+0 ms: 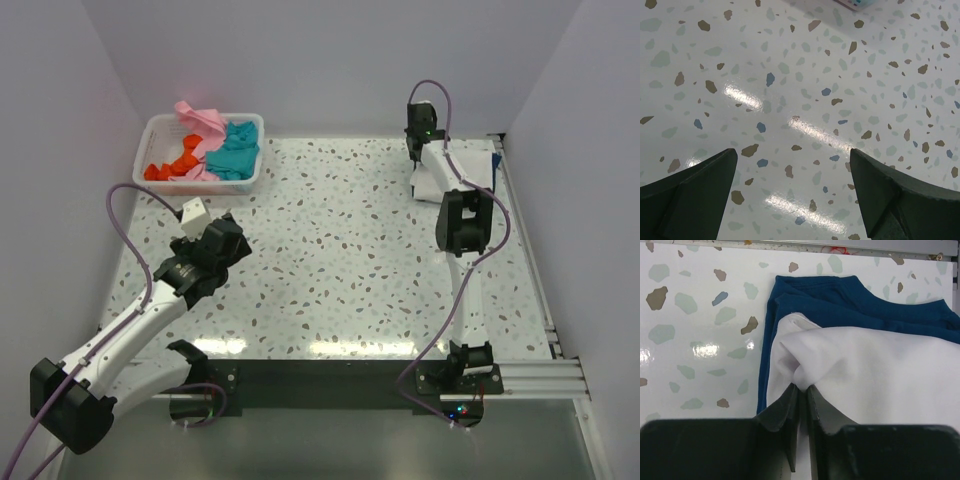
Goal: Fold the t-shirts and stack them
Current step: Neatly place the folded tshirt to the corner
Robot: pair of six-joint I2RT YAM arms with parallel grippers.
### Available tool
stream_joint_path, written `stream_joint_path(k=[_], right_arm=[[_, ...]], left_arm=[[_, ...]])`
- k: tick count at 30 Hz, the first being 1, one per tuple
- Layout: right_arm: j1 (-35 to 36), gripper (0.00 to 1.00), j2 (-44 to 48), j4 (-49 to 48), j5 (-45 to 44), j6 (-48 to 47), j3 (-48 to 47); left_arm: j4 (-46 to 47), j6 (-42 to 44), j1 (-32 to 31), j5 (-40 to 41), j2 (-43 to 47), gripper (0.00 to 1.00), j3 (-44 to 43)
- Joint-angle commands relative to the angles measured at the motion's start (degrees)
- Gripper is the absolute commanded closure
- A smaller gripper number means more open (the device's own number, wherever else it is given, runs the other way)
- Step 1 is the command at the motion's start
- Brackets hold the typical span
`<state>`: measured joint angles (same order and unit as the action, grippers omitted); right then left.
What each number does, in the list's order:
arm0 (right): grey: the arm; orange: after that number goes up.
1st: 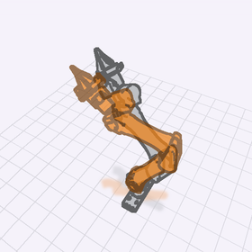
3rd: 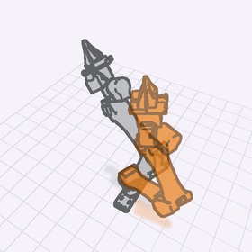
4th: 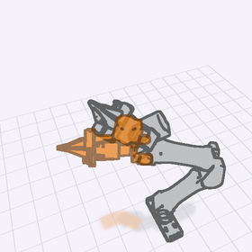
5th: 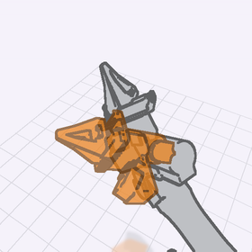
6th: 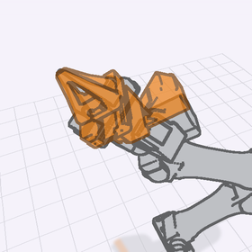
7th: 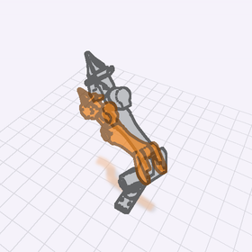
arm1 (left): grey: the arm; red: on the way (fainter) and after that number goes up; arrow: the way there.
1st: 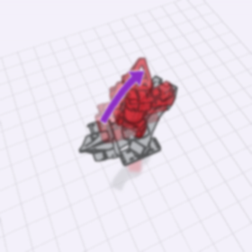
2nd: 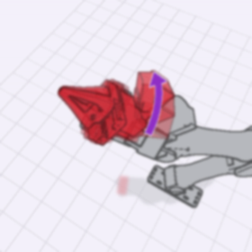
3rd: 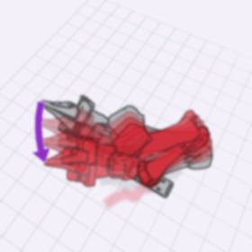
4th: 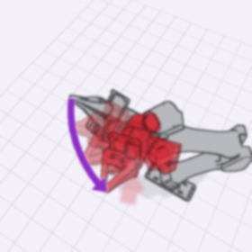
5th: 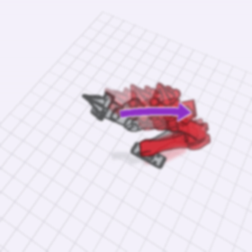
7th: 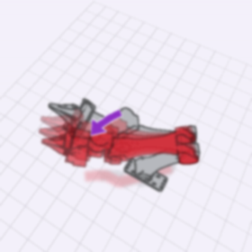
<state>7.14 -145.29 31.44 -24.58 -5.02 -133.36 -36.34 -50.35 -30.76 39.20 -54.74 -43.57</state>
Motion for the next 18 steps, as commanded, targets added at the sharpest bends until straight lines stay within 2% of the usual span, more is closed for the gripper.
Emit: stream_joint_path(k=[1, 6, 18], right_arm=[[0.16, 0.88, -1.31, -2.09, -2.41, -1.92, -3.31], [0.16, 1.00, -0.43, -3.40, -2.49, -1.31, -3.57], [-0.81, 1.00, 1.33, -8.06, -6.18, 3.96, -4.27]], left_arm=[[0.13, -0.37, 0.44, 1.84, 0.51, 0.00, -0.02], [-0.75, -1.24, 0.44, 2.20, 0.95, 0.00, 0.15], [-1.19, -1.77, 0.44, 2.99, 1.04, 0.00, 0.15]])
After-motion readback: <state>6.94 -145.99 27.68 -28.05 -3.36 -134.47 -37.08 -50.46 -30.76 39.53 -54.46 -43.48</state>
